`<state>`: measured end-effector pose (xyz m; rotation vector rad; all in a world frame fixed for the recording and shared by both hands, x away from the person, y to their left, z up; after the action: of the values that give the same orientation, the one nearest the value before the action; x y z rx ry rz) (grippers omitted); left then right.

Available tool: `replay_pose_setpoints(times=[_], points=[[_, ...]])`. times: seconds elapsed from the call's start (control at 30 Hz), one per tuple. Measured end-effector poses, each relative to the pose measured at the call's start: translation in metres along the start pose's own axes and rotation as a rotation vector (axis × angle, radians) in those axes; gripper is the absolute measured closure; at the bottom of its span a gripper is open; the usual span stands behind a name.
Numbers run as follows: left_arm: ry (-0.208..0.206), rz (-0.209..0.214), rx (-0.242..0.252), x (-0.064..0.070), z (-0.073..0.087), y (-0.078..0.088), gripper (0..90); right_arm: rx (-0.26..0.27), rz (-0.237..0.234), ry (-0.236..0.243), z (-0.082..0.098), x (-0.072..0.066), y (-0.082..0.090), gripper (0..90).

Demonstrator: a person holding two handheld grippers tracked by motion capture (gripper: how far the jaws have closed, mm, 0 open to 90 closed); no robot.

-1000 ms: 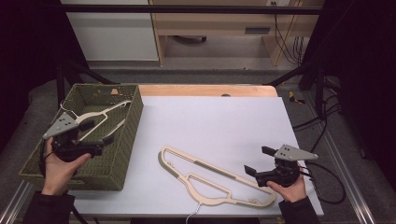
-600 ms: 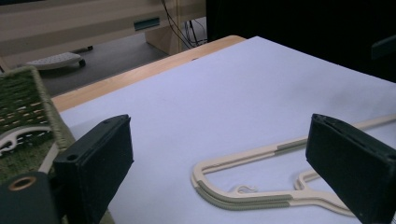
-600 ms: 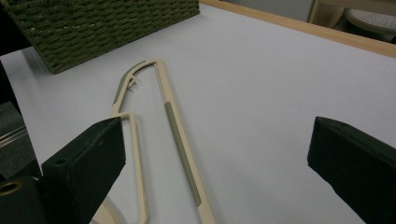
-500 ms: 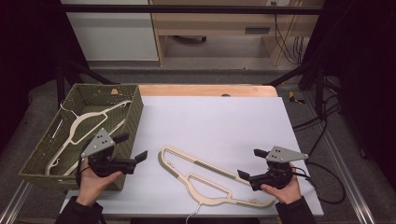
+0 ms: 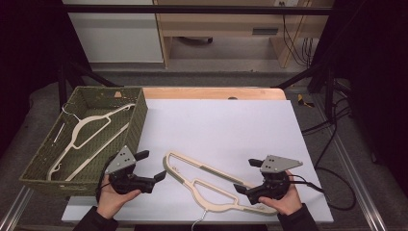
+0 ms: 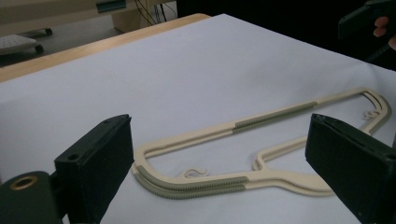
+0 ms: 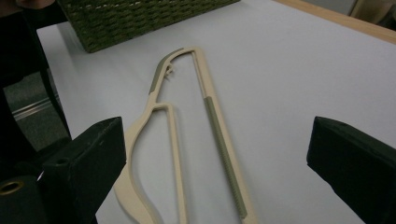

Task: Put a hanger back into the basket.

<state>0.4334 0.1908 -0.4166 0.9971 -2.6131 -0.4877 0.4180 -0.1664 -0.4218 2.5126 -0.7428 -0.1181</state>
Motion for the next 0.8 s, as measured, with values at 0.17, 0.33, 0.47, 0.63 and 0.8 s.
replay_pose_setpoints(times=[0.17, 0.33, 0.47, 0.63, 0.8], points=[[0.000, 0.006, -0.036, 0.002, 0.011, -0.010, 7.7, -0.028, -0.051, 0.014, 0.001, -0.010, -0.009, 6.2], [-0.013, 0.009, -0.065, 0.005, 0.019, -0.018, 7.3, -0.074, -0.092, 0.058, 0.003, -0.022, -0.019, 9.4], [-0.015, 0.015, -0.074, 0.004, 0.021, -0.020, 7.2, -0.096, -0.149, 0.056, 0.004, -0.031, -0.029, 13.9], [-0.020, 0.017, -0.067, 0.006, 0.022, -0.019, 7.2, -0.134, -0.191, 0.066, 0.010, -0.040, -0.041, 18.5], [-0.023, 0.019, -0.073, 0.007, 0.023, -0.021, 7.1, -0.164, -0.240, 0.109, 0.017, -0.050, -0.052, 27.8]])
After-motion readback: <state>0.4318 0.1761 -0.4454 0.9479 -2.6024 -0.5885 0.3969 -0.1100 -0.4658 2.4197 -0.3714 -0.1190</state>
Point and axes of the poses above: each handheld gripper's, and its own axes: y roughly backward along the jaws, z roughly out of its underside, x roughly to its right, the point moved 4 cm from there along -y, roughly forward along the jaws, and after that the axes turned 7 degrees about y, right-handed, at the moved point
